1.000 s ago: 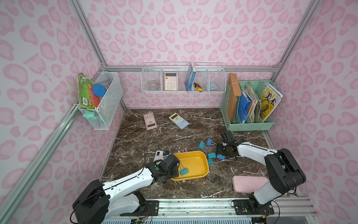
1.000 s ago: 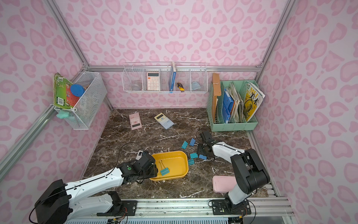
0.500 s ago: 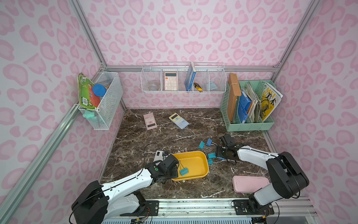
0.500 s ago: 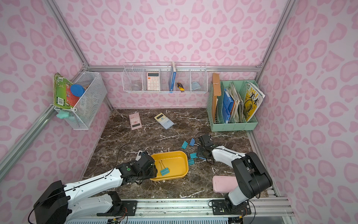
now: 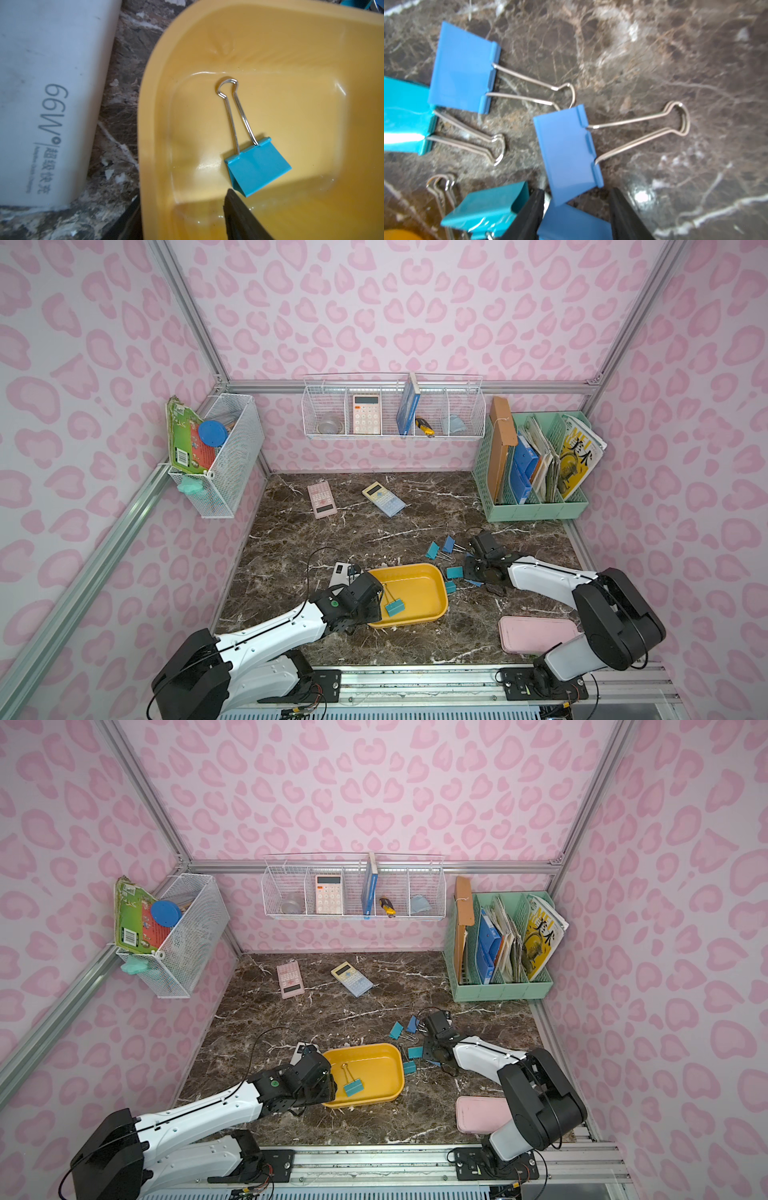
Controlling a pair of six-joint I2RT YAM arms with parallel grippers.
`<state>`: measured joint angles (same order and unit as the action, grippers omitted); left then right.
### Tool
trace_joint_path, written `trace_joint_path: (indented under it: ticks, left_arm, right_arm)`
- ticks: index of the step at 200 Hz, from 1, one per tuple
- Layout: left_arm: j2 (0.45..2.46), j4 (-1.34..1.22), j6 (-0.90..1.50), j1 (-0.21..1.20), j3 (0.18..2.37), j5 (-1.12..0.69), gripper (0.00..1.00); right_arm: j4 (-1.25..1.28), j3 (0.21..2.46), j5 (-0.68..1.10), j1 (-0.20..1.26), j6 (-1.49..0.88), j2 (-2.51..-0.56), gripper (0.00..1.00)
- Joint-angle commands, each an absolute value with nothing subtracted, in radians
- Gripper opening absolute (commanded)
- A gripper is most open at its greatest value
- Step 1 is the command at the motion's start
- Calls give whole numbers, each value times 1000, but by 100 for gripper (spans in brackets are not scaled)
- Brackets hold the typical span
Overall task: Put the binder clips in the storage box
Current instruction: Pick up the binder clip at the center of the board.
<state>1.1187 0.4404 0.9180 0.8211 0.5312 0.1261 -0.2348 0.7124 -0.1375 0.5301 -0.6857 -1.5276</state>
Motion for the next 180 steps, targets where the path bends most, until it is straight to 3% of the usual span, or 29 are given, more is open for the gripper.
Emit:
trace_joint_path:
  ticks: [1, 130, 180]
  left_arm:
    - [1121, 463, 923, 821, 533, 135, 60]
    - [1167, 459, 911, 820, 562, 126, 60]
    - [1153, 469, 914, 821, 576, 132, 60]
  right_arm:
    - [-323, 710, -93, 532, -701, -1522, 41]
    - [-489, 883, -137, 545, -623, -1399, 36]
    - [-525, 1094, -91, 707, -625, -1452, 36]
